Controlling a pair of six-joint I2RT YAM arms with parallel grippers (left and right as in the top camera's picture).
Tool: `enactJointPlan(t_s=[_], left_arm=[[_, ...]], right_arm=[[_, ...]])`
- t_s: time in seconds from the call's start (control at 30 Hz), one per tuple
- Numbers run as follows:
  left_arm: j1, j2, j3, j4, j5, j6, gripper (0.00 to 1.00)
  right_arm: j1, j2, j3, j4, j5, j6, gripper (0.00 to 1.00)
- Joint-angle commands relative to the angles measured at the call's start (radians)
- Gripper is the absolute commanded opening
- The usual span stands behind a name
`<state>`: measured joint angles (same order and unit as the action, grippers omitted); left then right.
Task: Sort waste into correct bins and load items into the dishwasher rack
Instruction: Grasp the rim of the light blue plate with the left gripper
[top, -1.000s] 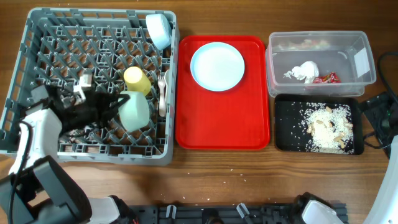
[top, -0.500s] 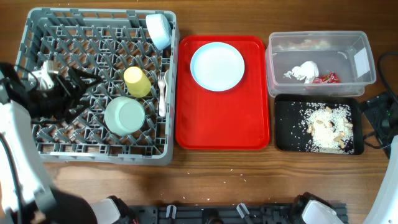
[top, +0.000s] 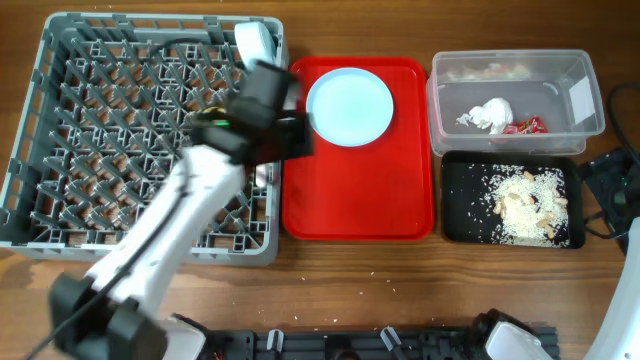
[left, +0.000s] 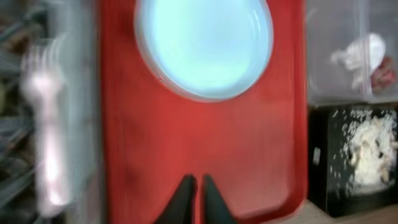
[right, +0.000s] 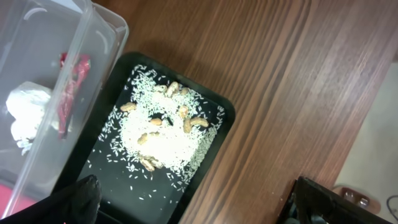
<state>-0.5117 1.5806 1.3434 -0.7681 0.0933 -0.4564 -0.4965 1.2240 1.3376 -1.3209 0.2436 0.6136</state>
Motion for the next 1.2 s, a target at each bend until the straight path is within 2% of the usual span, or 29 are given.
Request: enactJointPlan(t_s=[0.0, 0.03, 0.13, 0.17, 0.23, 0.33, 0.43, 0.5, 0.6, 0.63, 0.67, 0.7, 0.73, 0.77, 0.83, 0.87, 0.9, 0.93, 0.97, 1.07, 1.1, 1.17], left_arm=[[-0.126, 0.143, -0.002, 0.199, -0.147, 0.009, 0.25], [-0.158, 0.213, -0.002, 0.333, -0.147, 0.008, 0.31], [-0.182, 0.356, -0.002, 0.598, -0.148, 0.082, 0.31], [-0.182, 0.422, -0.002, 0.689, -0.167, 0.113, 0.23], [-0.177, 0.51, -0.002, 0.751, -0.229, 0.113, 0.04], [-0.169, 0.57, -0.002, 0.674, -0.241, 0.113, 0.04], [-0.174, 0.546, -0.002, 0.428, -0.221, 0.112, 0.04], [-0.183, 0.483, -0.002, 0.265, -0.18, 0.112, 0.04], [-0.198, 0.321, -0.002, 0.139, -0.18, 0.112, 0.04], [-0.198, 0.268, -0.002, 0.136, -0.18, 0.111, 0.05], [-0.198, 0.209, -0.002, 0.137, -0.18, 0.108, 0.13], [-0.198, 0.121, -0.002, 0.14, -0.179, 0.101, 0.17], [-0.198, 0.075, -0.002, 0.161, -0.17, 0.047, 0.17], [-0.198, 0.049, -0.002, 0.193, -0.133, -0.014, 0.2], [-0.205, 0.047, -0.002, 0.271, 0.012, -0.034, 0.36], [-0.214, 0.062, -0.002, 0.288, 0.043, -0.034, 0.36], [-0.226, 0.085, -0.002, 0.295, 0.044, -0.029, 0.2], [-0.235, 0.11, -0.003, 0.299, 0.04, -0.02, 0.1], [-0.249, 0.153, -0.003, 0.307, 0.032, -0.02, 0.04], [-0.285, 0.277, -0.003, 0.333, -0.063, -0.023, 0.31], [-0.293, 0.314, -0.003, 0.352, -0.103, -0.023, 0.35], [-0.305, 0.387, -0.003, 0.407, -0.171, -0.023, 0.37]], right_arm=[[-0.002, -0.002, 0.01, 0.002, -0.002, 0.015, 1.0], [-0.002, -0.002, 0.01, 0.001, -0.002, 0.015, 1.0], [-0.002, -0.002, 0.01, 0.002, -0.002, 0.015, 1.0], [-0.002, -0.002, 0.01, 0.002, -0.002, 0.015, 1.0], [-0.002, -0.002, 0.01, 0.002, -0.002, 0.015, 1.0], [-0.002, -0.002, 0.01, 0.002, -0.002, 0.016, 1.0], [-0.002, -0.002, 0.01, 0.002, -0.002, 0.015, 1.0], [-0.002, -0.002, 0.01, 0.002, -0.002, 0.015, 1.0], [-0.002, -0.002, 0.01, 0.002, -0.002, 0.015, 1.0], [-0.002, -0.002, 0.01, 0.002, -0.002, 0.015, 1.0], [-0.002, -0.002, 0.01, 0.002, -0.002, 0.016, 1.0], [-0.002, -0.002, 0.01, 0.002, -0.002, 0.016, 1.0], [-0.002, -0.002, 0.01, 0.001, -0.002, 0.015, 1.0], [-0.002, -0.002, 0.01, 0.002, -0.002, 0.015, 1.0], [-0.002, -0.002, 0.01, 0.002, -0.002, 0.015, 1.0], [-0.002, -0.002, 0.01, 0.002, -0.002, 0.015, 1.0], [-0.002, -0.002, 0.01, 0.002, -0.002, 0.015, 1.0], [-0.002, -0.002, 0.01, 0.002, -0.002, 0.015, 1.0], [-0.002, -0.002, 0.01, 0.002, -0.002, 0.015, 1.0], [-0.002, -0.002, 0.01, 0.002, -0.002, 0.015, 1.0], [-0.002, -0.002, 0.01, 0.002, -0.002, 0.015, 1.0], [-0.002, -0.002, 0.01, 0.001, -0.002, 0.015, 1.0]])
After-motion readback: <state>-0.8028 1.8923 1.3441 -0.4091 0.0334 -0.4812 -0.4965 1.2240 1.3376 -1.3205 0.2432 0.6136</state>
